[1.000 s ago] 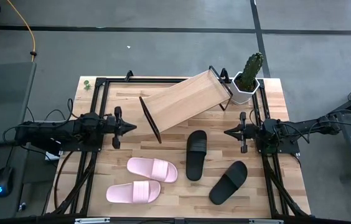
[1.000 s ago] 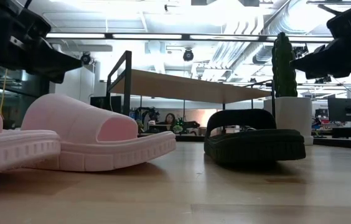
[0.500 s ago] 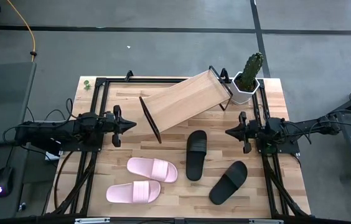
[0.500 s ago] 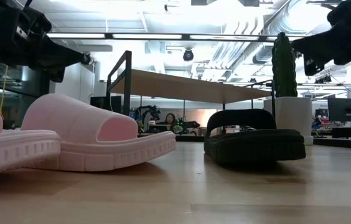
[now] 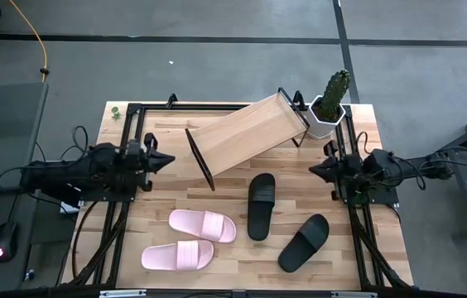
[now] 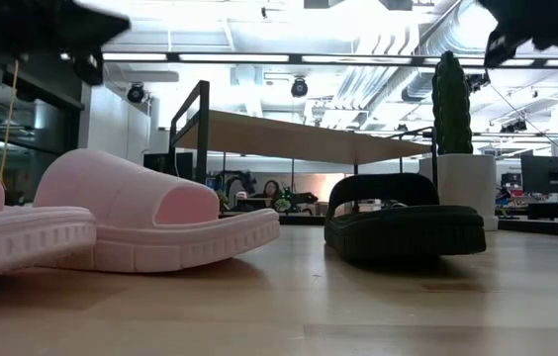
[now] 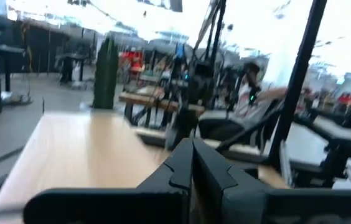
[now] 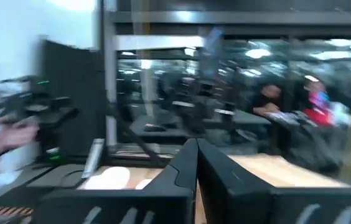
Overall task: Pick and place slides into the shelf
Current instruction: Put the right black slide on the shelf
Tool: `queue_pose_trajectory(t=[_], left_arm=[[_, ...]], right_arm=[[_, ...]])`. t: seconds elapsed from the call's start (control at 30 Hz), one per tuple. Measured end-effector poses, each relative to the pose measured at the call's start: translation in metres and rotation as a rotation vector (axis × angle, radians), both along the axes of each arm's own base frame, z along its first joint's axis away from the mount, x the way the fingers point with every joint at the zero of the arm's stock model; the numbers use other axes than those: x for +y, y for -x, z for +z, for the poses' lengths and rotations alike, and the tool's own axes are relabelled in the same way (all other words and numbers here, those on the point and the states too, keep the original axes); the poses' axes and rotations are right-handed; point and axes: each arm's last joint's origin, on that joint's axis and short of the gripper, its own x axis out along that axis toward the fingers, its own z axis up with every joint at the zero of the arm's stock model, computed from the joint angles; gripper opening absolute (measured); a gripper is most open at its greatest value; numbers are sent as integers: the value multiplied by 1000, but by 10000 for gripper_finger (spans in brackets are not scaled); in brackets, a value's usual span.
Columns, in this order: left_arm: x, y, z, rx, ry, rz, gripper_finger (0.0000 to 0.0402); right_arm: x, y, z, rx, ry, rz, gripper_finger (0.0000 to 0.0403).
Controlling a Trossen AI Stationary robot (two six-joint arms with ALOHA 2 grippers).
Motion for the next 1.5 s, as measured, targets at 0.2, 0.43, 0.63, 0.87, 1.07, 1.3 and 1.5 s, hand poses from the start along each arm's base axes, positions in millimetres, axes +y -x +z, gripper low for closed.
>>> queue_pose_trajectory(t=[0.2, 0.43, 0.63, 0.87, 1.07, 1.3, 1.5], left_arm=[[-2, 10, 38, -91, 2, 0, 1], [-3, 15, 86, -66, 15, 2, 1], [0, 3, 128, -1, 26, 3, 1], [3, -21, 168, 27, -43, -34, 1], [7, -40, 172, 127, -62, -43, 1], [10, -52, 168, 163, -59, 3, 1], [9, -47, 174, 110, -63, 8, 1]], right_arm=[[3, 4, 11, -76, 147, 84, 0], [2, 11, 34, -234, 232, 18, 0], [-3, 22, 63, -288, 132, -69, 0], [-12, 42, 105, -210, -91, -177, 0], [-14, 55, 136, -112, -149, -191, 0], [-12, 42, 163, -76, -145, -158, 0], [-7, 15, 181, -6, -124, -150, 0]])
